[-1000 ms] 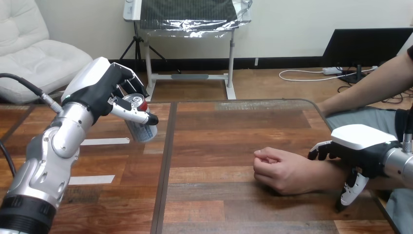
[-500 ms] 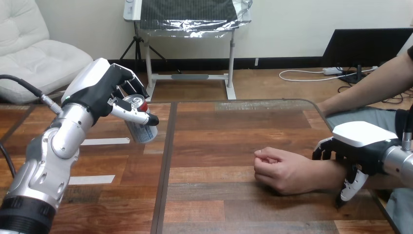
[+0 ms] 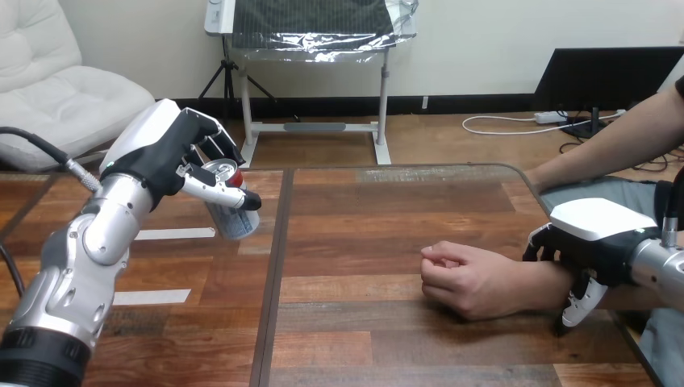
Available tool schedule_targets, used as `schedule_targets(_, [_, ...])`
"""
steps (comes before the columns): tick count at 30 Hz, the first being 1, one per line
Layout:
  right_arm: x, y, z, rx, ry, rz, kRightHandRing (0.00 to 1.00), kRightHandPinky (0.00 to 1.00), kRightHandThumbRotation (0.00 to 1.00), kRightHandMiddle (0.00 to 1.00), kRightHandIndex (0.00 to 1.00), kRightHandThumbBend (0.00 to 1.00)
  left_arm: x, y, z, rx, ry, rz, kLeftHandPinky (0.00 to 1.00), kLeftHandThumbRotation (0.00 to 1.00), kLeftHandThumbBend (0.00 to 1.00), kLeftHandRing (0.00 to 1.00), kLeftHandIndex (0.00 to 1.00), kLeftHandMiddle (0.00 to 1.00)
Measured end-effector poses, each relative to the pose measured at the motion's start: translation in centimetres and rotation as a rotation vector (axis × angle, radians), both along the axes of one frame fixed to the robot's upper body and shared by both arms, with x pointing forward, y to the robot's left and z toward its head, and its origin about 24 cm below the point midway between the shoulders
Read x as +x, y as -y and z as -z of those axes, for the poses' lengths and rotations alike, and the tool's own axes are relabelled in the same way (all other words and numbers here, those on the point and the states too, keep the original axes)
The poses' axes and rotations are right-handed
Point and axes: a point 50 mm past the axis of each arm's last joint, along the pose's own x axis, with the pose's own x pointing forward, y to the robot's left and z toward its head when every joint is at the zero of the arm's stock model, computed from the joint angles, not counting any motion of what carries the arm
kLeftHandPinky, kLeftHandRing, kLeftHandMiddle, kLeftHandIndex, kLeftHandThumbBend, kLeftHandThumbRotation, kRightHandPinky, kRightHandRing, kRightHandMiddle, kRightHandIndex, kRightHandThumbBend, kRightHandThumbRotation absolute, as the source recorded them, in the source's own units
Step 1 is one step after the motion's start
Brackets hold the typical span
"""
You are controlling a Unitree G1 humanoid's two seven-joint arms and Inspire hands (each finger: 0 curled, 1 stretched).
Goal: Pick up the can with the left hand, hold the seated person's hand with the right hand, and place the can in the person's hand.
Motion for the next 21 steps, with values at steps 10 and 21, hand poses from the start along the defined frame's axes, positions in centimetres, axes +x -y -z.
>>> schedule_targets(10, [0.10,0.18,0.09,0.010,0.005,0.009,0.30,0.22,0.06,0.40,0.53,0.91,-0.13,-0.21,0.27,0.000,-0.017,-0.010,0.32,0.00,0.76,0.37,0.43,0.43])
schedule_targets(21, [0.13,0.17,0.17,0.034,0.011,0.011,0.27,0.20,0.06,0.37,0.48,0.86,-0.17,-0.31,0.36,0.000,-0.022,-0.015,0.32,0.00,0.76,0.36,0.43,0.42])
